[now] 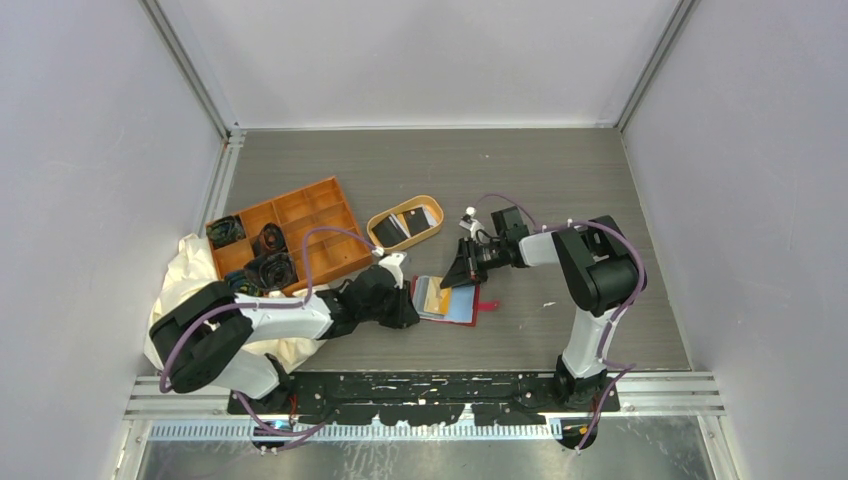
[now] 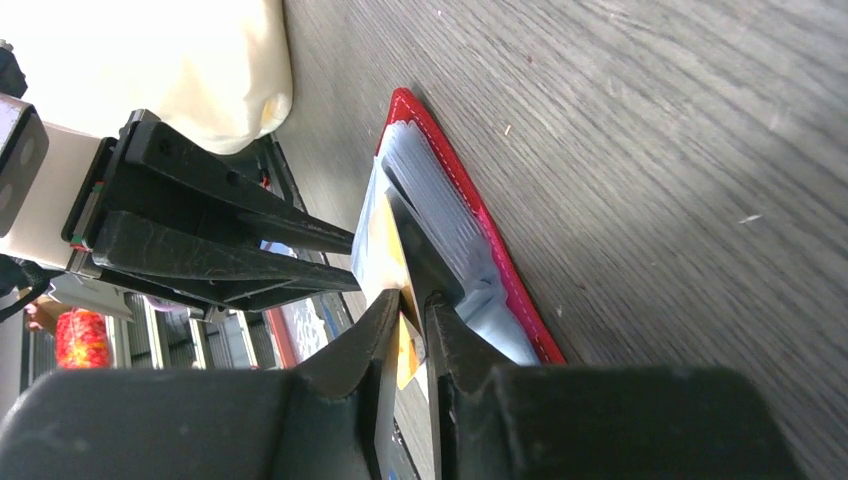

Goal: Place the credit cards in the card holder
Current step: Insert the credit card into the card holder.

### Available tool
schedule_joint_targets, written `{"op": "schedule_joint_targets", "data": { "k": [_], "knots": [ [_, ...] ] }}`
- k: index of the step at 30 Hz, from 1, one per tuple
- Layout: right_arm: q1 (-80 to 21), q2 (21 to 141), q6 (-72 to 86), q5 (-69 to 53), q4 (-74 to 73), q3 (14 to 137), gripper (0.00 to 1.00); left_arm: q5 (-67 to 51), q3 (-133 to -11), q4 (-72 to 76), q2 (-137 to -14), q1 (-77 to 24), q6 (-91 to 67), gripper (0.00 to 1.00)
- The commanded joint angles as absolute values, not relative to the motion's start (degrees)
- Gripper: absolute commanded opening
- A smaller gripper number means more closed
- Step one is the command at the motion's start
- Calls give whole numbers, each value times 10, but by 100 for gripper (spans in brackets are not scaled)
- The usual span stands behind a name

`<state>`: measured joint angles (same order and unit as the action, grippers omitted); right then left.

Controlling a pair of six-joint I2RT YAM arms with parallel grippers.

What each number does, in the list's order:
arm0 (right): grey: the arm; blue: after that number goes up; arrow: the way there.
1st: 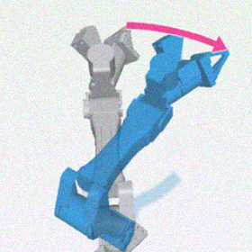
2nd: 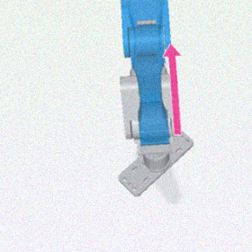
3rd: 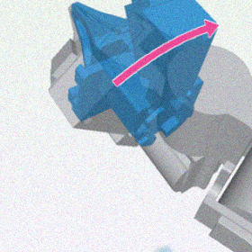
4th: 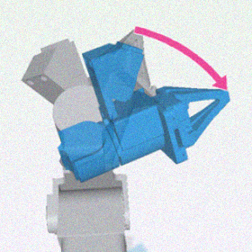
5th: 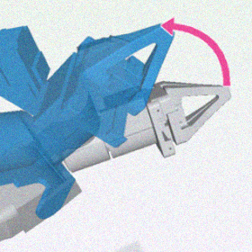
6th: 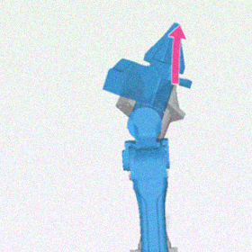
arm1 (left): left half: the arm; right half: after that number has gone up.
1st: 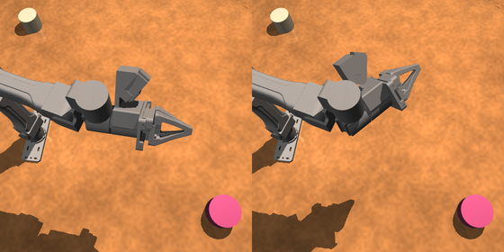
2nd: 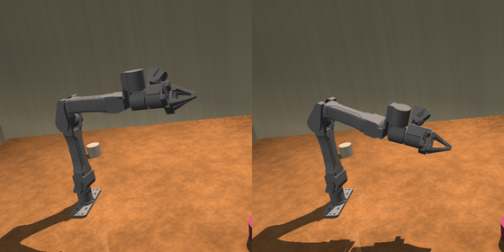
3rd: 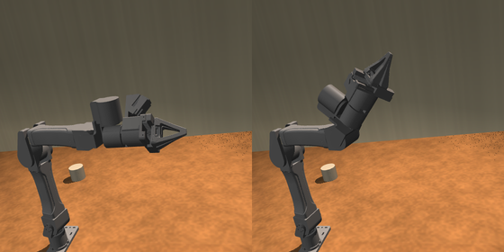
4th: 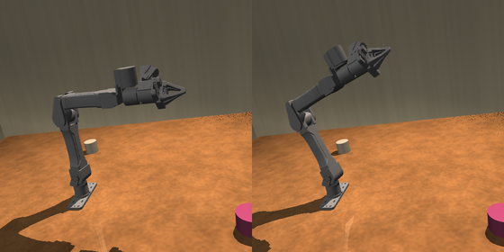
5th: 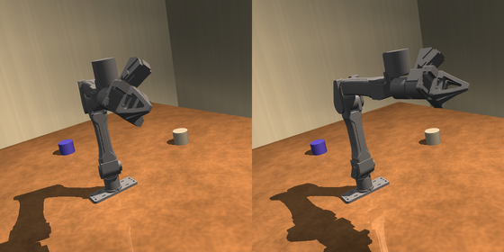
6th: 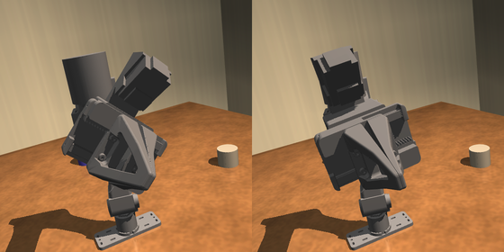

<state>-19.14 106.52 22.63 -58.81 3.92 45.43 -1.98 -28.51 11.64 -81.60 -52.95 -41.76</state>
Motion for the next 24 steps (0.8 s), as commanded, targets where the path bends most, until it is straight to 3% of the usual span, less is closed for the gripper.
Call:
{"op": "schedule_joint_targets", "data": {
  "k": [1, 14, 24],
  "knots": [
    [-198, 1071, 234, -582, 58, 459, 22, -38, -305, 143, -826, -520, -412, 22],
    [-203, 1064, 244, -584, 22, 484, 30, -60, -296, 136, -769, -515, -412, 23],
    [-203, 1075, 235, -573, -22, 499, 30, 53, -359, 35, -695, -566, -405, 23]
  ]
}}
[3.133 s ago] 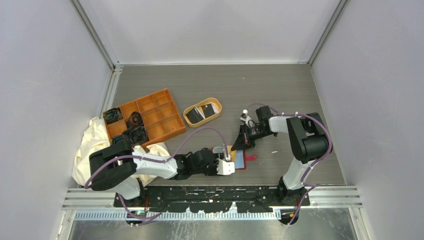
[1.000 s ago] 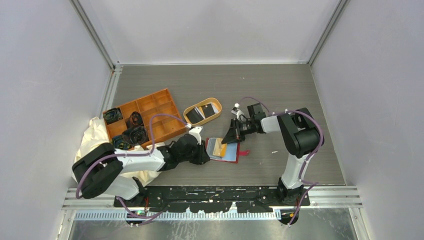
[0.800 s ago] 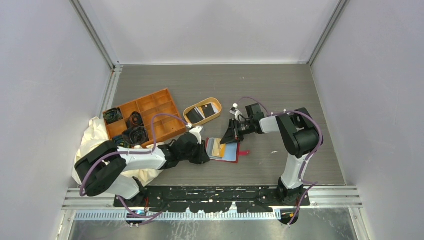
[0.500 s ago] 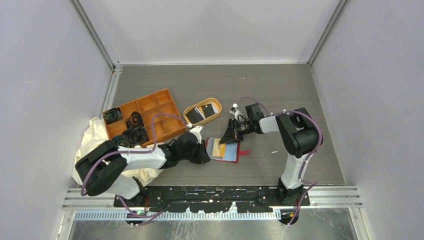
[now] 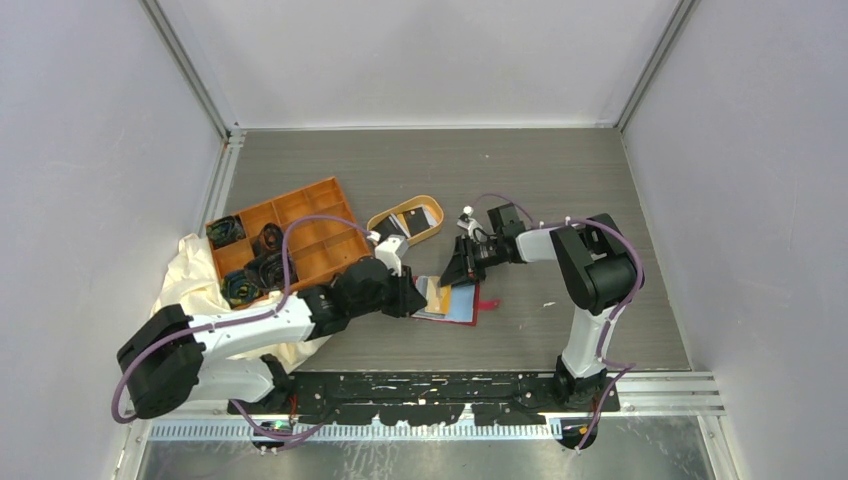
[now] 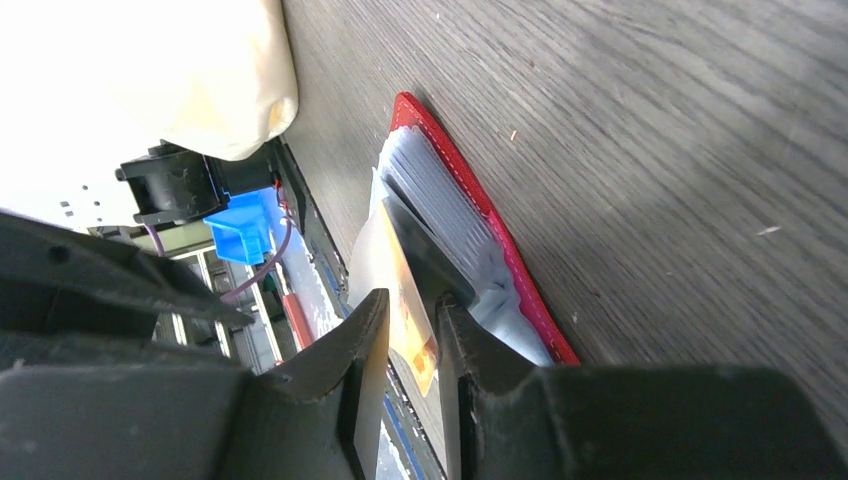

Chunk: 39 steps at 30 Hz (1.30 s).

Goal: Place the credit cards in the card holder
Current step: Insert the credit card into the card holder.

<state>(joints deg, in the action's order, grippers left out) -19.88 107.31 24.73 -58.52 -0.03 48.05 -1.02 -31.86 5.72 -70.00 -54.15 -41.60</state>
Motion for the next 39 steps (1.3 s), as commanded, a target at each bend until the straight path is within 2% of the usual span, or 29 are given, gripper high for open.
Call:
{"op": "schedule_joint_targets", "data": {
  "k": [1, 9, 16, 24, 39],
  "knots": [
    [-203, 1073, 231, -572, -27, 501, 30, 61, -366, 32, -701, -567, -399, 23],
    [-202, 1061, 193, -555, -85, 523, 35, 119, -393, 30, -756, -565, -362, 25],
    [-202, 1070, 198, -558, -86, 525, 35, 38, -417, 111, -822, -566, -390, 14],
    [-202, 1077, 204, -565, -87, 526, 34, 25, -441, 136, -882, -562, -396, 12],
    [-194, 1063, 183, -553, -121, 543, 38, 16, -360, 188, -918, -518, -432, 6]
  ]
}}
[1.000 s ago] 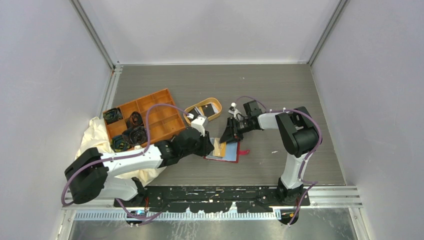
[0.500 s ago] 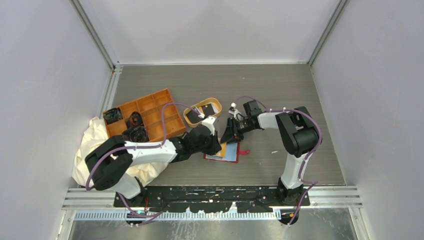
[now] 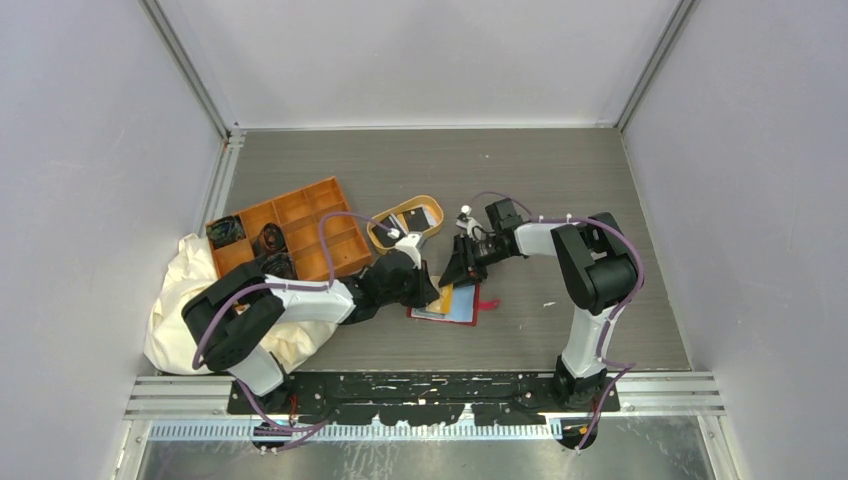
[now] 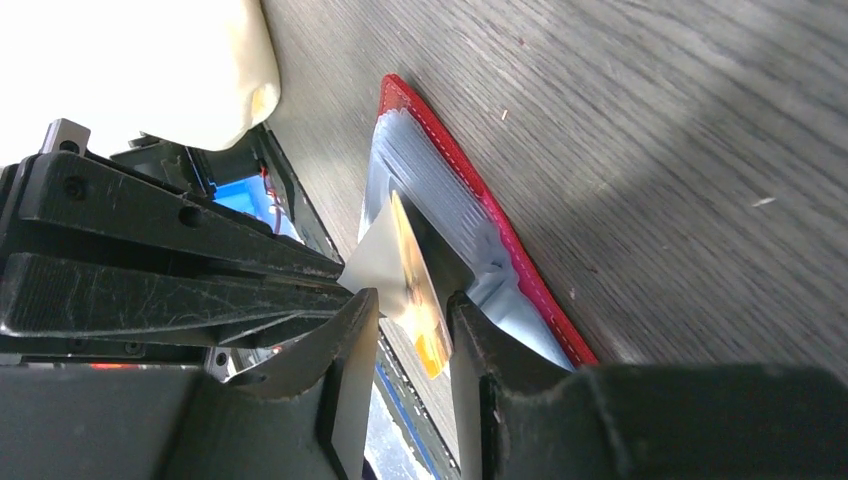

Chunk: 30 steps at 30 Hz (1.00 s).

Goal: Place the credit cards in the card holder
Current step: Insert the credit card into the card holder.

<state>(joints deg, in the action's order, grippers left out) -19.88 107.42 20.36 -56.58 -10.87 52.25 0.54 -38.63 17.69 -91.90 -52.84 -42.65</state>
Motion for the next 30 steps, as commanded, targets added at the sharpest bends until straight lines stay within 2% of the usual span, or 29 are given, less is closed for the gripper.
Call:
{"op": "schedule_joint_targets", "data": {
  "k": [1, 9, 15, 22, 30],
  "knots": [
    [-191, 1059, 182, -552, -123, 543, 38, 16, -353, 192, -918, -517, -434, 6],
    [-173, 1057, 171, -547, -139, 546, 39, 5, -343, 201, -923, -510, -438, 6],
    [-172, 1063, 166, -548, -147, 549, 34, 3, -342, 206, -918, -507, -438, 6],
    [-172, 1087, 170, -551, -146, 553, 28, -45, -348, 206, -871, -507, -444, 19],
    [-176, 1094, 174, -555, -146, 555, 20, 11, -316, 111, -767, -495, -415, 27]
  ]
}}
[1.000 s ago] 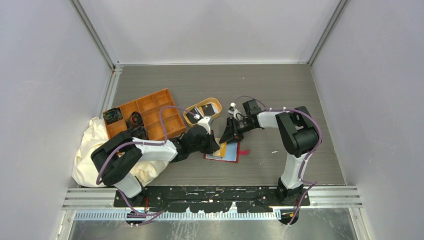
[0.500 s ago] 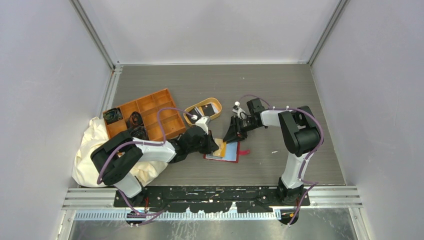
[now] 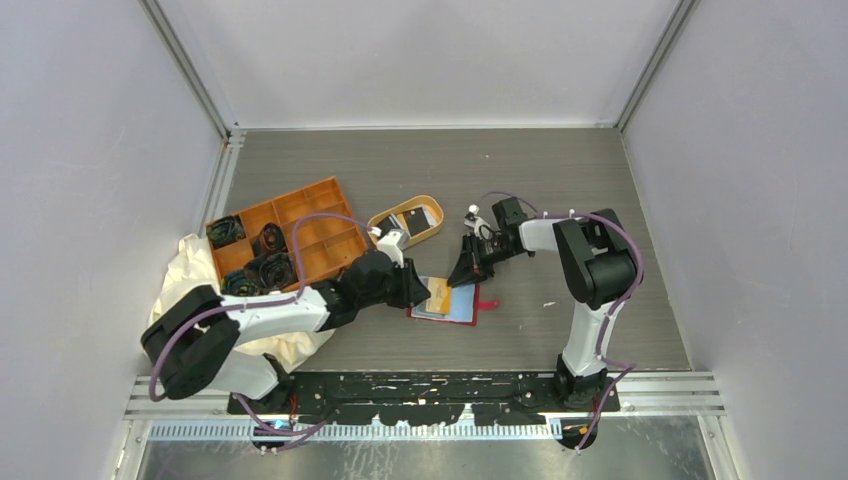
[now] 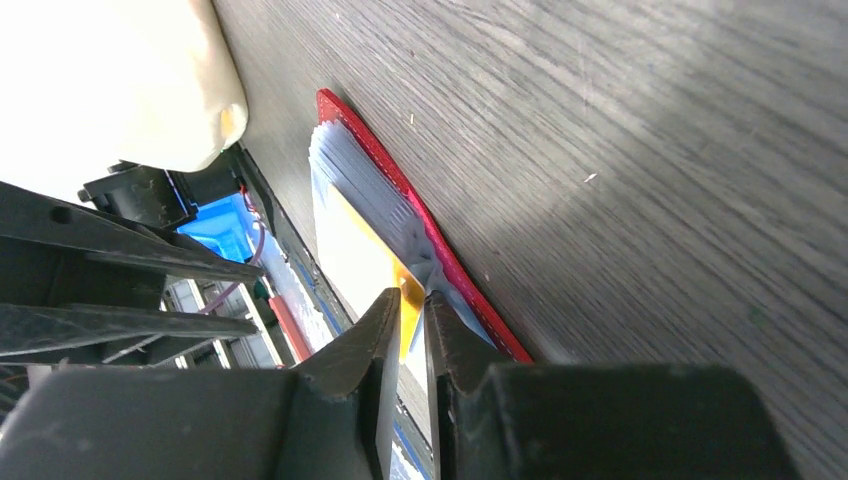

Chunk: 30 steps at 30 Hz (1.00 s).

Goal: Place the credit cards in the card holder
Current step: Insert the credit card into the card holder.

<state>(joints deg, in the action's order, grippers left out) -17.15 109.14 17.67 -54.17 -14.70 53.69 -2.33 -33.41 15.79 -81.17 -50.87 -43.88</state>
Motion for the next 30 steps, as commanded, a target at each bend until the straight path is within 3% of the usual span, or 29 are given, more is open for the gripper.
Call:
{"op": "schedule_joint_targets", "data": {
  "k": [1, 6, 18, 24, 30],
  "knots": [
    [-177, 1095, 175, -556, -146, 556, 20, 6, -307, 102, -761, -491, -411, 28],
    [-186, 1097, 176, -561, -147, 557, 15, -32, -264, 91, -742, -489, -394, 36],
    [-213, 1088, 235, -575, -103, 539, 12, -67, -261, 124, -778, -489, -383, 32],
    [-220, 1088, 287, -592, -54, 525, 23, -81, -263, 146, -797, -489, -390, 30],
    [-194, 1055, 158, -542, -207, 578, 31, -68, -251, 141, -774, -489, -393, 30]
  ]
}}
